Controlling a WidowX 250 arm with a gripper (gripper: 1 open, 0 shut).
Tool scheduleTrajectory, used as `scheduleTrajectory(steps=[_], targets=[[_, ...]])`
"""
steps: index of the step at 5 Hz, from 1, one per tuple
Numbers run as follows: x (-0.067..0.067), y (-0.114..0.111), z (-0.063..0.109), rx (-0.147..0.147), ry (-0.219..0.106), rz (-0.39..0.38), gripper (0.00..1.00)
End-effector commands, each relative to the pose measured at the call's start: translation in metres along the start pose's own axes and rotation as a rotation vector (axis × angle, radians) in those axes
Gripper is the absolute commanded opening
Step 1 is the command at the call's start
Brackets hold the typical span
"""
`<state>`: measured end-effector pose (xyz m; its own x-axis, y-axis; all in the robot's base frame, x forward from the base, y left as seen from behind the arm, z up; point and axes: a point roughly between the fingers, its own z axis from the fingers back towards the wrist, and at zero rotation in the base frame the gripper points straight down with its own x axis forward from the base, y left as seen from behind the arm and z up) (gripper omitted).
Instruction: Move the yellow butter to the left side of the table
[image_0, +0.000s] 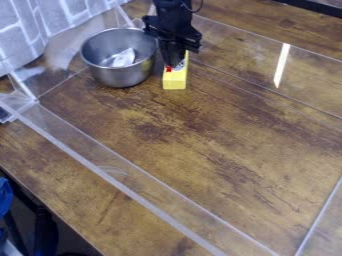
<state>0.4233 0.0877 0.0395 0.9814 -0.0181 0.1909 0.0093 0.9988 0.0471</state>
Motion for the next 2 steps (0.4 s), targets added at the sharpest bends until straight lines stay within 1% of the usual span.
scheduleTrajectory(steps=[1, 2], targets=[[-0.0049, 0.0064, -0.0032, -0.004, 0.015, 0.015, 0.00], [-0.0052, 0.0078, -0.0013, -0.006, 0.016, 0.017, 0.00]])
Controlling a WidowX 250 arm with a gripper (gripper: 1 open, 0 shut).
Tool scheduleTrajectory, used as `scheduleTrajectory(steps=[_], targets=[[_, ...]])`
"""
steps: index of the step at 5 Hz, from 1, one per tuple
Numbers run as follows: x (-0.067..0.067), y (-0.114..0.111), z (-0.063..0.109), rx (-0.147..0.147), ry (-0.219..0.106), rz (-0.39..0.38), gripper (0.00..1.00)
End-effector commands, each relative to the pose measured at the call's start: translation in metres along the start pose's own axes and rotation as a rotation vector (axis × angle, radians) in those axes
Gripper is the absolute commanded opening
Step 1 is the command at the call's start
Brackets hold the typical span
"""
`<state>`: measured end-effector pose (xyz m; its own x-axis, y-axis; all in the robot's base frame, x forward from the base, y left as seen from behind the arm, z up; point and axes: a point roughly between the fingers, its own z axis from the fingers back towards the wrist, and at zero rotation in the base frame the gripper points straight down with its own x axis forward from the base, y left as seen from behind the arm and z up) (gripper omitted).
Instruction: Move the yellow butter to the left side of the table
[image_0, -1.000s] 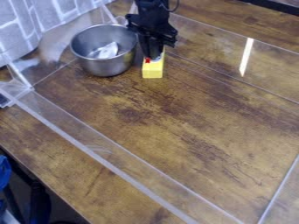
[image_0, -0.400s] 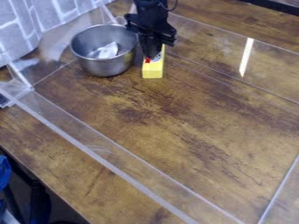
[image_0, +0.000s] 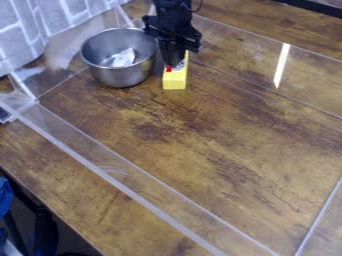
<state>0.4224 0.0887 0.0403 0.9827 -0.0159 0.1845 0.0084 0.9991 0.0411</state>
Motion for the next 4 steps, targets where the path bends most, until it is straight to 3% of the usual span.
scheduleTrajectory(steps=[1, 4], targets=[[-0.0047, 0.0080, -0.0004, -0.001, 0.010, 0.018, 0.00], [-0.0055, 0.0114, 0.0060, -0.004, 0.013, 0.024, 0.00]])
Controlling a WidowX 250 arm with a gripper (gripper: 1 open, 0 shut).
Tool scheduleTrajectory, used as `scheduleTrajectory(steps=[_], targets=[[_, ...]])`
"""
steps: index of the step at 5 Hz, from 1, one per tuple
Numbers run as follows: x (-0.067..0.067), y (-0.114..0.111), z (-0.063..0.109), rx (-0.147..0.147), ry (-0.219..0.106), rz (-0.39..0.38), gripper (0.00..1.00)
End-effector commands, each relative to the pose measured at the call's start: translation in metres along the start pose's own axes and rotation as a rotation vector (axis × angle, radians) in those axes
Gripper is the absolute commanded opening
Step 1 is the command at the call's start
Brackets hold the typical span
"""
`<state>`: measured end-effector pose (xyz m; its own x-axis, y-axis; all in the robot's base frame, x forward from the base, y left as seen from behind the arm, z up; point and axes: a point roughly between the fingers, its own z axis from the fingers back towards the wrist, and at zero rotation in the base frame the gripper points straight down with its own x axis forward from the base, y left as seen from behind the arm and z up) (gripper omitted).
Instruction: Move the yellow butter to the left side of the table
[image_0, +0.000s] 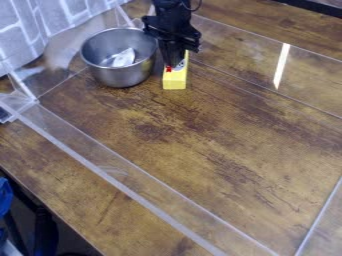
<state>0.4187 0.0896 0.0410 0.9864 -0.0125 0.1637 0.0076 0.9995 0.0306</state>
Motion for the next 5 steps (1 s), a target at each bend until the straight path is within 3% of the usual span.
scheduleTrajectory(steps=[1, 5], targets=[[-0.0023, 0.0116, 0.0065, 0.005, -0.007, 0.023, 0.00], [-0.0020, 0.0154, 0.0097, 0.000, 0.000, 0.029, 0.00]])
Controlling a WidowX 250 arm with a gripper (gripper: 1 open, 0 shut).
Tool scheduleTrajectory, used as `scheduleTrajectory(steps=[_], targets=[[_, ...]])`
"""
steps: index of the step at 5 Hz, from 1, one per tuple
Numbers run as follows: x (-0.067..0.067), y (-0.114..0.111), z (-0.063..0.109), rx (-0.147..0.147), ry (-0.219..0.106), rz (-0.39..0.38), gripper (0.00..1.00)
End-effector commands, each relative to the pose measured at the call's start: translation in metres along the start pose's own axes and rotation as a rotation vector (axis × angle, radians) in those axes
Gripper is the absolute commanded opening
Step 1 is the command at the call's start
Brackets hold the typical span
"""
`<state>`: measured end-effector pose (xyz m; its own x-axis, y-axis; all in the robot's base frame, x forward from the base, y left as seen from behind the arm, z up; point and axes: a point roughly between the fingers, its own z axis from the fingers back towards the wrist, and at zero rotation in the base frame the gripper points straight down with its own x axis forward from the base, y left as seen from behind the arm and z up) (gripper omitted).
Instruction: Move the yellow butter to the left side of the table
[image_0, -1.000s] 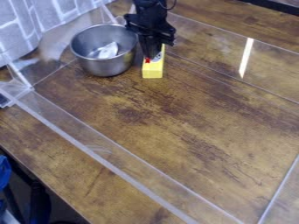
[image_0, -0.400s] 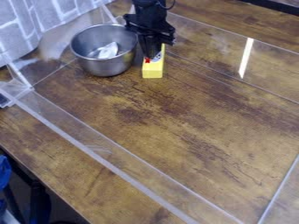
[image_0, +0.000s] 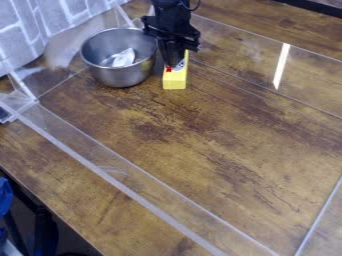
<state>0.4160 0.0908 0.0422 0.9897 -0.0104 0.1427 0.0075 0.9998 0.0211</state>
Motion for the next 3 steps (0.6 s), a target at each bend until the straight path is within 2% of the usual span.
scheduleTrajectory(steps=[1, 3], targets=[[0.000, 0.015, 0.009, 0.007, -0.019, 0.030, 0.00], [0.006, 0.018, 0.052, 0.025, -0.063, 0.027, 0.00]])
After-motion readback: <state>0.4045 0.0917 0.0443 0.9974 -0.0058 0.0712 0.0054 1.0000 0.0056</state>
